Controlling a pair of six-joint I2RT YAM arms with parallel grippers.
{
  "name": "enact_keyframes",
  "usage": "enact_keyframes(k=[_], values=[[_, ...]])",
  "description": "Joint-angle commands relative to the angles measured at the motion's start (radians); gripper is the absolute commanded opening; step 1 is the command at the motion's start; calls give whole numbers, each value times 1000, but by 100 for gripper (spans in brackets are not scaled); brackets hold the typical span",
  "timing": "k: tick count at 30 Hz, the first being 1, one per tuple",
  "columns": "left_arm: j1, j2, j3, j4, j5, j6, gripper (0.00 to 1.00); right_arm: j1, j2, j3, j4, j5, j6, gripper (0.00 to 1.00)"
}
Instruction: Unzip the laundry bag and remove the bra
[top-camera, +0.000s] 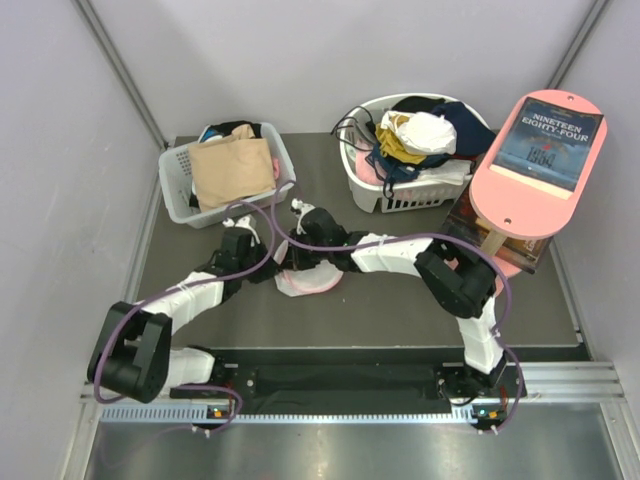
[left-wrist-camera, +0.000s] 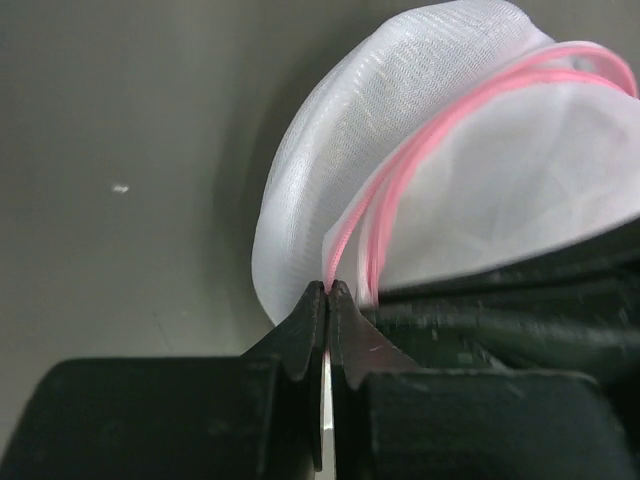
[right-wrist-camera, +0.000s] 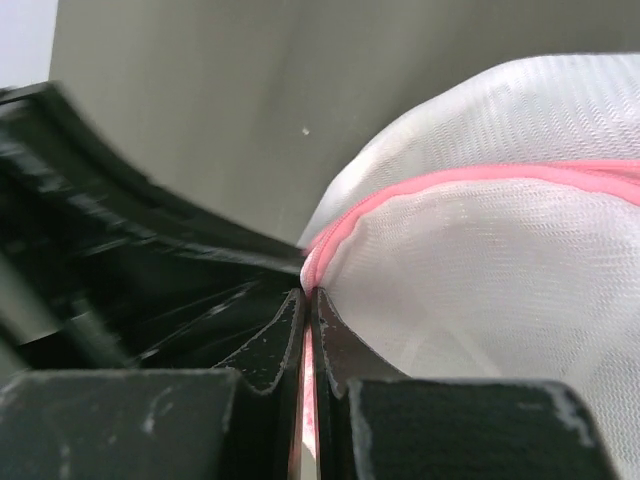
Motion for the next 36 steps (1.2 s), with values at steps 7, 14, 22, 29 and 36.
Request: enact_keyframes(k=[7,14,22,29,36], values=[[-3,-199,-20,-151,-64,-43,38,-9,59,100,65,63,13,0],[-3,-321,5,-297,-114,-50,71,-20,54,134,28,67,-1,23],[-3,-401,43,-366,-189,-60,87,-34,5,160,3,-8,-43,78],[9,-393,98,-372,-277,-38,99,-81,-113,79,51,-43,-55,97],[115,-353,170,-357,-252,8,99,-178,-280,-65,54,-37,-72,100]])
